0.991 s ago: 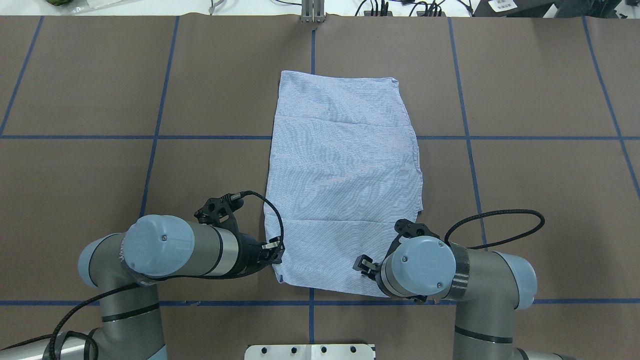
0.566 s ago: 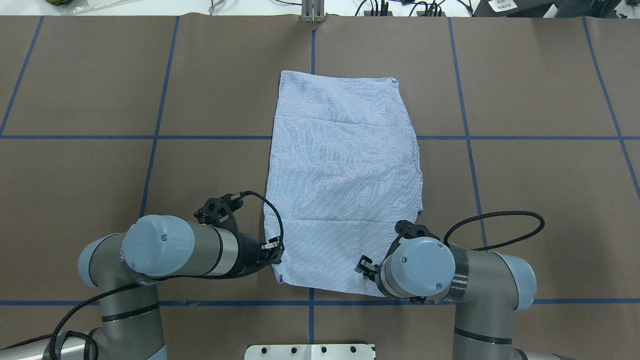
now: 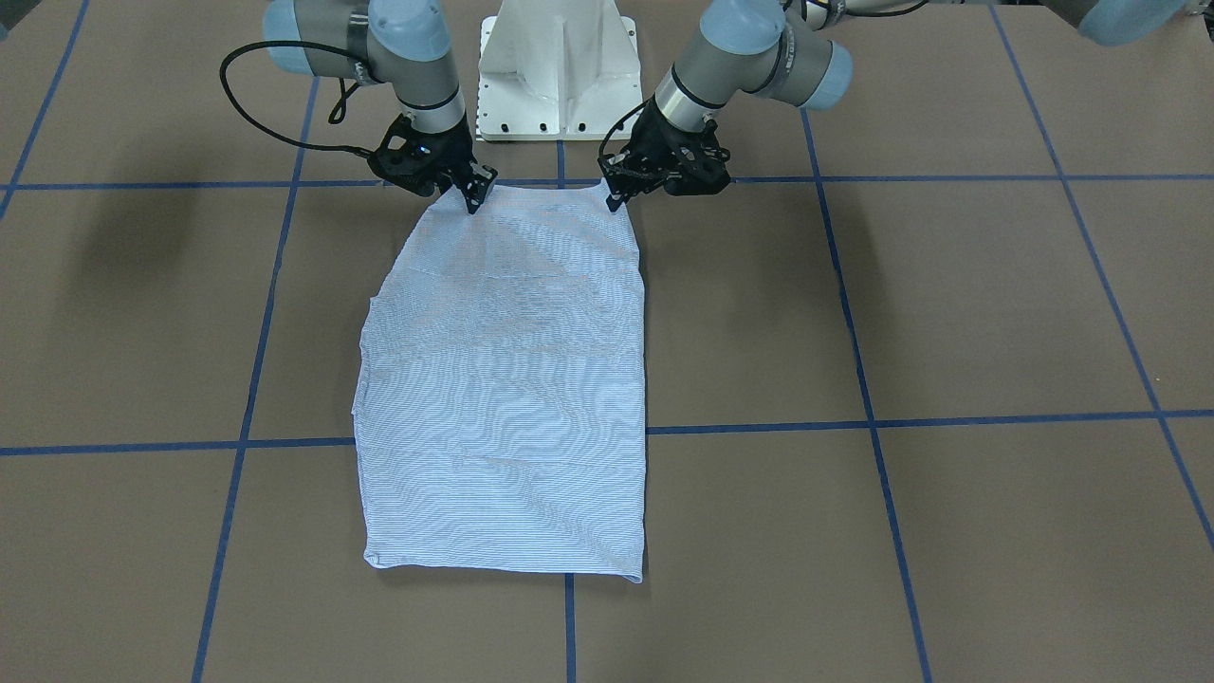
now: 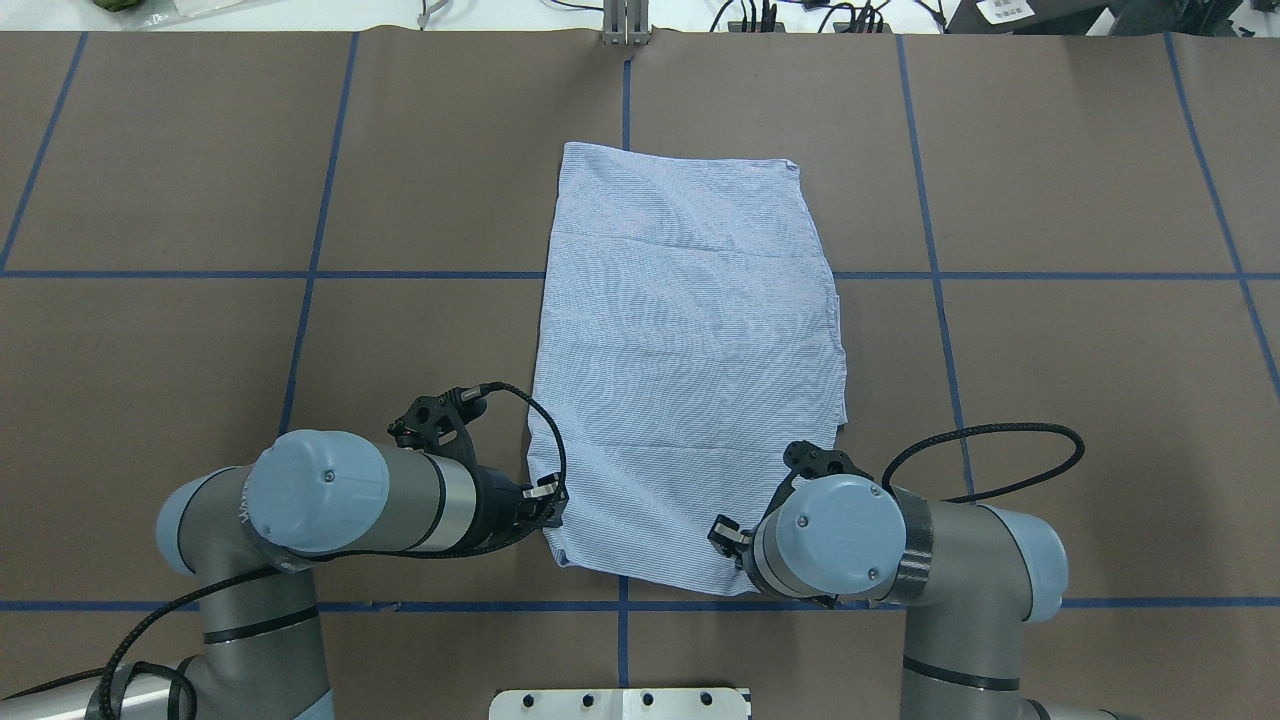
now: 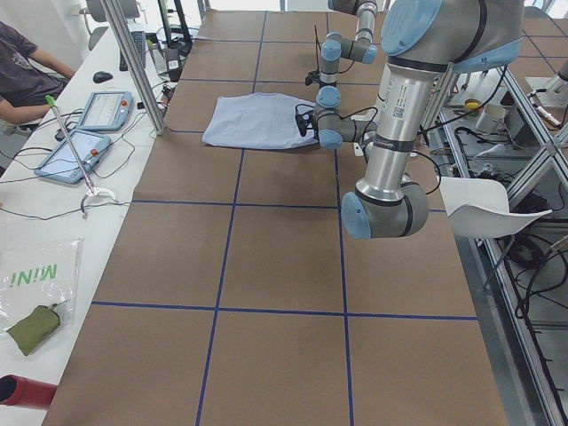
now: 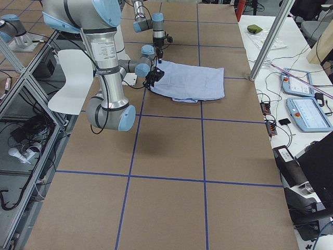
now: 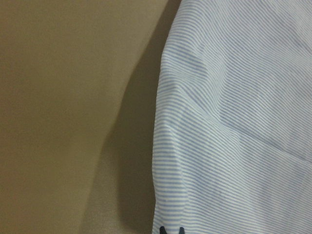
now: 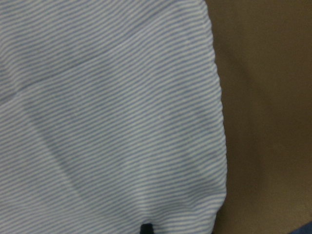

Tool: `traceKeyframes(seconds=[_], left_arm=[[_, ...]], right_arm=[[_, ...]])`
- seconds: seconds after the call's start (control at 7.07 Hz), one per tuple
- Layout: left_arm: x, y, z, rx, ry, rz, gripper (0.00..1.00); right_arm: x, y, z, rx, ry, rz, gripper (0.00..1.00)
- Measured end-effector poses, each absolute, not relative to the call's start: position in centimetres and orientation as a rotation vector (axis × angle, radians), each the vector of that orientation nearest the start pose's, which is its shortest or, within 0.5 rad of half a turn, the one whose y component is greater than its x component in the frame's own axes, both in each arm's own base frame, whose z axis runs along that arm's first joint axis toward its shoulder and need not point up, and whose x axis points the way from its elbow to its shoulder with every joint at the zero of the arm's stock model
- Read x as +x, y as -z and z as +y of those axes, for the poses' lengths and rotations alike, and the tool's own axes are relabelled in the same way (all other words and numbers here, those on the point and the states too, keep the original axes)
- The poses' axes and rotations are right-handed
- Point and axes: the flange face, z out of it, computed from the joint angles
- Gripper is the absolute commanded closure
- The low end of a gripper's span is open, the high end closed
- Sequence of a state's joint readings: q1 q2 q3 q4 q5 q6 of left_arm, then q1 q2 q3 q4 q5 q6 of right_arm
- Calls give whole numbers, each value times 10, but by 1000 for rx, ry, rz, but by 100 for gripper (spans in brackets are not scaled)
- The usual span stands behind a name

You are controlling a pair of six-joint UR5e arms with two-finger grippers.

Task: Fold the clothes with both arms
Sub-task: 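Grasp the near corners of the shirt with both grippers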

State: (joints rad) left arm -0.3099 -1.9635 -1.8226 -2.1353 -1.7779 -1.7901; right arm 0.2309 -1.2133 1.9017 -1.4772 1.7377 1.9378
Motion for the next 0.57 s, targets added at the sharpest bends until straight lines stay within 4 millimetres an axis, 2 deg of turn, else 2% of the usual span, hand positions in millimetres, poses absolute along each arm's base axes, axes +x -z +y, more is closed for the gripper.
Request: traceKeyframes(seconds=[0.28,0.57], left_arm=[[540,-261,-291,-127,337,1217,100],[538,-259,-291,-126,337,1221,100]], right_arm=[[-546,-305,-253,-212,-505,-790,100],[-538,-296,-257,-211,-513,-813,100]])
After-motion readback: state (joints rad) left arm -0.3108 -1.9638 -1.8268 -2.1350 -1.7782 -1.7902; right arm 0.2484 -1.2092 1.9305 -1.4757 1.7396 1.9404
